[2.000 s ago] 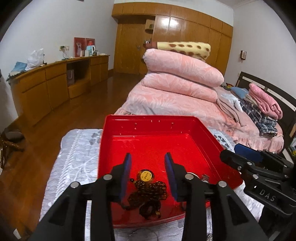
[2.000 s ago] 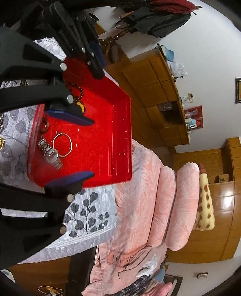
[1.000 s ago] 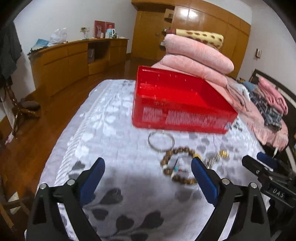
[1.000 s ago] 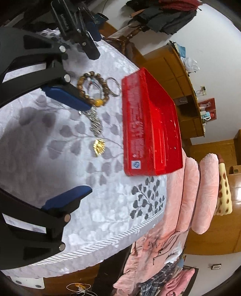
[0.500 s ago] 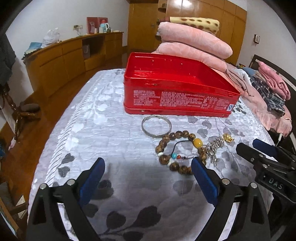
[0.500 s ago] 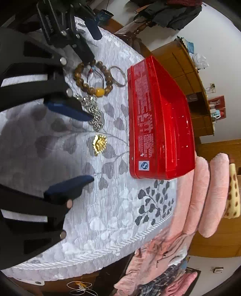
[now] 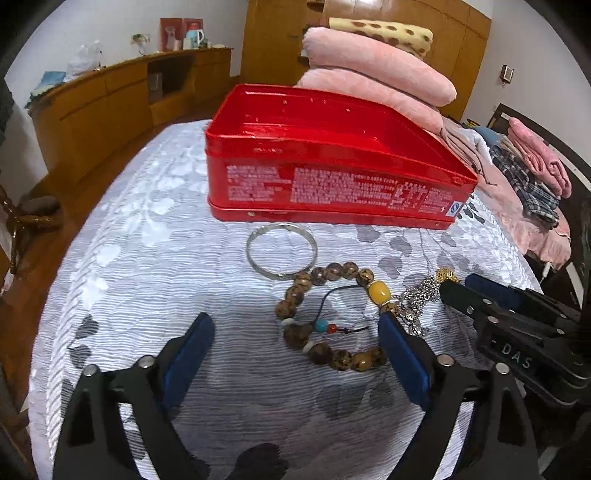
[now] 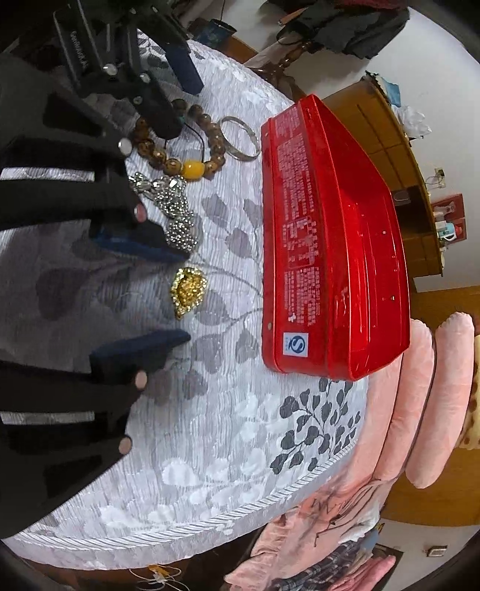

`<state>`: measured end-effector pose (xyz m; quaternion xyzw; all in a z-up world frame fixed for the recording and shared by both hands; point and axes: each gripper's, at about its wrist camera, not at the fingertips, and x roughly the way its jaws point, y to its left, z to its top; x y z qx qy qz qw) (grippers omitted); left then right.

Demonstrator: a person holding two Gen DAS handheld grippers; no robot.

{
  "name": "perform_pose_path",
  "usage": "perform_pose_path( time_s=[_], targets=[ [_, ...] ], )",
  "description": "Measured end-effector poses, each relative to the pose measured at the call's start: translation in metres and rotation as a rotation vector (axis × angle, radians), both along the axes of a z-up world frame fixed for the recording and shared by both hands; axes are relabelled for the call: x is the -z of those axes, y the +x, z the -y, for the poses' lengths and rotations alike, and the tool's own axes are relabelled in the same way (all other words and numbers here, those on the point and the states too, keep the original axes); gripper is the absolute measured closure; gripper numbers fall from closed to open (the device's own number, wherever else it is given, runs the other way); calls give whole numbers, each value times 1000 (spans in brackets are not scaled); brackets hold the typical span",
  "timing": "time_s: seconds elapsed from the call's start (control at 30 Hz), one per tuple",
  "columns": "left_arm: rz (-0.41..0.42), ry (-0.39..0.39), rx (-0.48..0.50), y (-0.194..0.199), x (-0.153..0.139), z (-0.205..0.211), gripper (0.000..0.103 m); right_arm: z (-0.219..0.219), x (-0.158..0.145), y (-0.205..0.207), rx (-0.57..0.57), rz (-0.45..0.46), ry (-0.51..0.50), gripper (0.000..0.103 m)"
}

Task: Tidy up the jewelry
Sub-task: 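Grasp the gold pendant with the right tool while the left tool grasps the yellow-bead bracelet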

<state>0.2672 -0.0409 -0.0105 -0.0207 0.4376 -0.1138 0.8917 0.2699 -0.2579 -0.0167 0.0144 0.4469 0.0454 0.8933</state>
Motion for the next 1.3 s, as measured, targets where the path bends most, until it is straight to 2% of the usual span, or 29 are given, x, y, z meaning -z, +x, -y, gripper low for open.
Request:
perform_pose_path(
  time_s=[0.27,0.37,0.43,0.5,0.73,0.8,0.87,0.97,1.03,1.07,1.1,1.13,1.17,1.3],
  targets=[
    [4,19,-15,1,-1,-3,46,7,-4,-12,8,13,18,77],
    [5,16,-24,0,-2,-10,59,13,-7,-18,18,20,29,77],
    [5,9,-33,-1,-2,-19,74,16,-9,-24,20,25,32,77],
    [3,-3,-34,-3,-3,-27,81,18,-9,-28,20,26,35,77],
    [-2,-1,-17,-14,-5,-30,80,13,-5,-28,11,13,33,77],
    [-7,7,-12,-10,-4,-26,70,13,-4,-27,11,8,34,77],
    [-1,24,-2,-5,-3,-20,64,13,-3,-27,12,5,36,77],
    [4,59,10,0,-2,-12,63,13,-3,-26,14,5,34,77],
    [6,65,5,1,-2,-12,67,12,-3,-27,14,8,31,77],
    [9,64,-7,1,-2,-14,78,12,-3,-27,13,10,31,81],
    [10,54,-21,1,-3,-17,88,13,-4,-28,15,12,36,91],
    [9,31,-25,1,-3,-21,90,13,-5,-28,16,15,40,97],
    [8,16,-26,1,-3,-23,91,14,-6,-29,16,15,42,99],
    [53,-6,-24,-11,-12,-26,91,12,-7,-31,7,16,37,99]
  ],
)
